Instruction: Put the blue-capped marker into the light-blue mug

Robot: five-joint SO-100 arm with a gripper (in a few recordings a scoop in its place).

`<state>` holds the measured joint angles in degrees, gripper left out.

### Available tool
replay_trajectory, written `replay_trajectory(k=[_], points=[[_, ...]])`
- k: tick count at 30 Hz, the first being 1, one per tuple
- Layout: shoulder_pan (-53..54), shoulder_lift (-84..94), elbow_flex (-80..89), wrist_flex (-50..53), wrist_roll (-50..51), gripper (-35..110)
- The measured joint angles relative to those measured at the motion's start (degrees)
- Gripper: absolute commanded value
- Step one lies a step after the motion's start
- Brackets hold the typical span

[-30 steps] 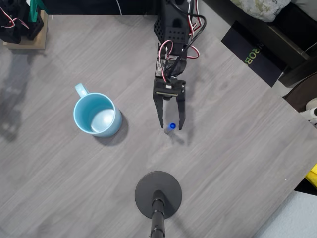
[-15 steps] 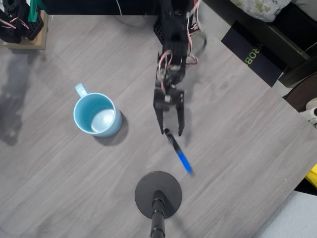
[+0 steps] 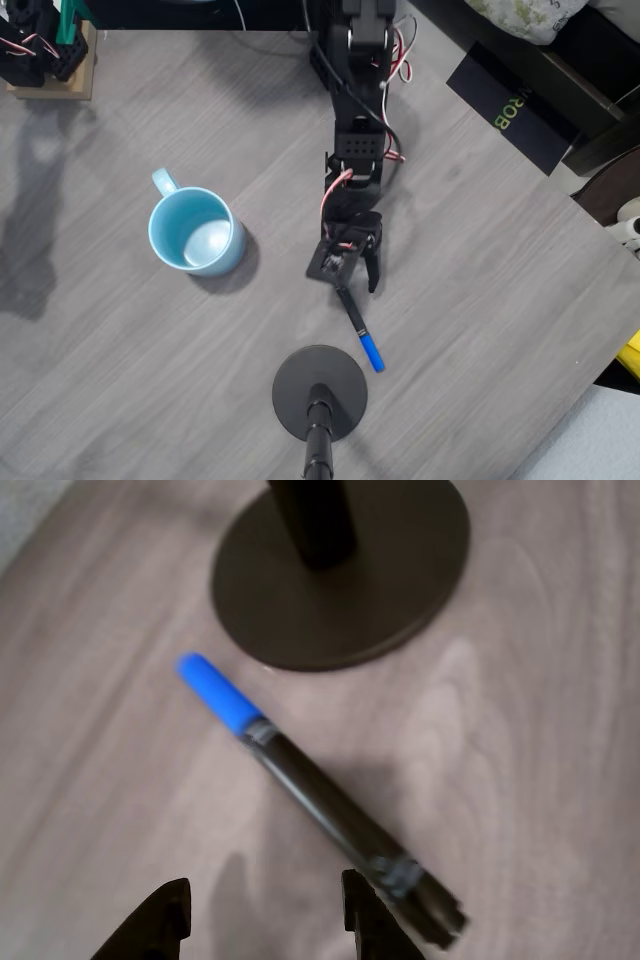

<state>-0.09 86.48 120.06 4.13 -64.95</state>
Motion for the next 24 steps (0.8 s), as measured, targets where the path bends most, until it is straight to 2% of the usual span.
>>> replay_trajectory(k=[5,10,18,24], points=[[-0.35,1.05,-4.66,7.12,1.49,24],[-0.18,-0.62,-15.56,23.12,-0.7,24],[2.46,-15.03,-38.94,45.44,-6.59,23],[3.52,-20.04,-46.05,49.22,-8.44,23]])
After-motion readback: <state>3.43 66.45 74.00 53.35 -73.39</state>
